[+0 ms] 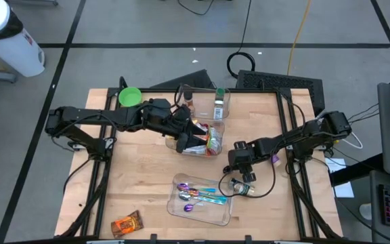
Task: Pick & Place Food Item
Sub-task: Put the black spoon into the bottom transparent bin
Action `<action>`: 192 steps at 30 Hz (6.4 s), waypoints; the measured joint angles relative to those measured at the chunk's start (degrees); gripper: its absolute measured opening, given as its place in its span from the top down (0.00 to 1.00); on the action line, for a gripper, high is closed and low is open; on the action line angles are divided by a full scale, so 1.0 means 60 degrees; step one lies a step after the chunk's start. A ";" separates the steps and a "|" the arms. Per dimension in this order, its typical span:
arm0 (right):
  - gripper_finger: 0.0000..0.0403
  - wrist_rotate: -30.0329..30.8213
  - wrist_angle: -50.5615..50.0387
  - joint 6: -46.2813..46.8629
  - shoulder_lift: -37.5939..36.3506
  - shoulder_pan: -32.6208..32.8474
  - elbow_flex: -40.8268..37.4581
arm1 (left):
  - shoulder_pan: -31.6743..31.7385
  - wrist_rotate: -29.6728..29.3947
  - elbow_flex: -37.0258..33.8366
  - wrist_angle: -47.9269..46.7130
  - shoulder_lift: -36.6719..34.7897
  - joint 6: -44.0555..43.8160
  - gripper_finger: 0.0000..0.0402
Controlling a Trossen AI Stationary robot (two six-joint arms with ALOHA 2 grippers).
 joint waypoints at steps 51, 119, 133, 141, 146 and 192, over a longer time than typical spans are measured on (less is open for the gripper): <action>1.00 0.3027 0.9618 0.3898 -0.5151 -0.1100 -0.0007 | -0.0097 -0.1523 0.0007 0.3455 0.0919 0.0007 0.30; 0.62 0.2135 1.1168 0.4924 -0.4285 -0.1311 -0.0021 | 0.0091 -0.2023 0.0000 0.3910 0.1528 0.0197 0.99; 0.53 0.1984 0.9267 0.3459 -0.6361 -0.1355 -0.0007 | 0.0010 -0.2158 -0.0003 0.0790 -0.0619 0.1016 0.99; 0.53 0.1986 0.6921 0.3781 -0.7480 -0.1351 -0.0007 | -0.1520 -0.1297 0.0004 -0.0538 -0.0888 -0.0025 0.99; 0.54 0.1974 0.6394 0.4185 -0.7575 -0.1351 -0.0012 | -0.2617 -0.1874 0.0004 -0.0863 -0.0540 -0.0695 0.99; 0.66 0.0801 1.1506 0.4750 -0.3333 0.0685 -0.0025 | -0.1682 -0.3242 0.0004 0.3928 0.1060 0.0277 0.99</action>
